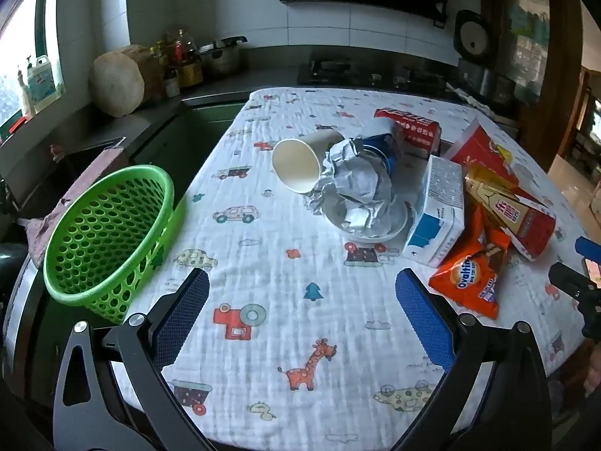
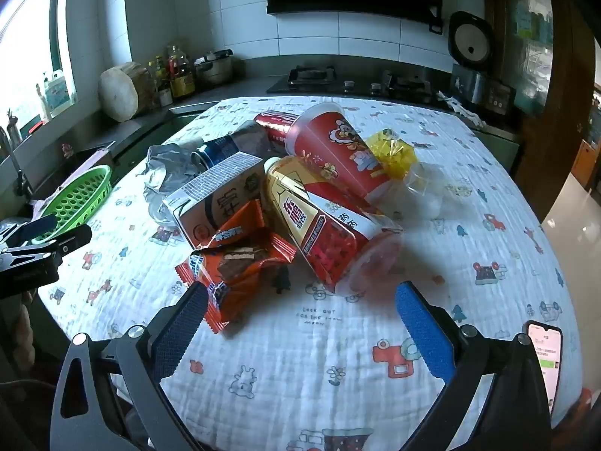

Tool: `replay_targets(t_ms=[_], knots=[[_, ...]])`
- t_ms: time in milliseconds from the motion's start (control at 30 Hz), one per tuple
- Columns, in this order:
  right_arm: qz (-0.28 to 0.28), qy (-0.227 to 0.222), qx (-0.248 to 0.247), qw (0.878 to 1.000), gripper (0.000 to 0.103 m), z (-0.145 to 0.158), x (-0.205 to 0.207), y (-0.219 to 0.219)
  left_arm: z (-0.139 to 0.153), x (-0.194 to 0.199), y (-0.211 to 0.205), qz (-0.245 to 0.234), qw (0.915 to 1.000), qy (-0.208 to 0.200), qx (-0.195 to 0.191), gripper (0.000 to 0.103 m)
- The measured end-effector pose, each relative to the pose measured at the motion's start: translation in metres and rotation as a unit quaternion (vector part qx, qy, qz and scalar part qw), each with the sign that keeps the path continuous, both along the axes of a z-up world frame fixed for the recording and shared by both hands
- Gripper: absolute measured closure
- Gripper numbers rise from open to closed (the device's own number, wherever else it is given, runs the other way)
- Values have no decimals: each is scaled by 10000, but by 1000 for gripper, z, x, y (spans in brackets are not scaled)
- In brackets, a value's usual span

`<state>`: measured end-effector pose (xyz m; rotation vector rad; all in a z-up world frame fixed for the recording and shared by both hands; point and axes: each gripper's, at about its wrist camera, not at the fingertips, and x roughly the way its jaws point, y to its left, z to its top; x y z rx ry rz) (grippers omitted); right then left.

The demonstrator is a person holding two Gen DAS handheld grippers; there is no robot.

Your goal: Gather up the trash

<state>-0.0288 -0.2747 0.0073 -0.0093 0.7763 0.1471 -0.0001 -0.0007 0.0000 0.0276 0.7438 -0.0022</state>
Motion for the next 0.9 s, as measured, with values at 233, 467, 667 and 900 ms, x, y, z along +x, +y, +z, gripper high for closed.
replay_targets(t_ms=[233,467,667,900], knots=[[13,13,-27,10000,6,0,1,2,-8,-2,-18,40,10000,12,45,5],[24,34,-40,10000,6,-2,1,-2,-8,6,-5,-19,9998,158,-136,5],[55,29,-41,10000,6,-1,5,6,-8,6,-4,-21,9997,160,-164,5],[62,47,-56,10000,6,-3,7,6,-10,9,-3,-1,9996,203,-176,5]])
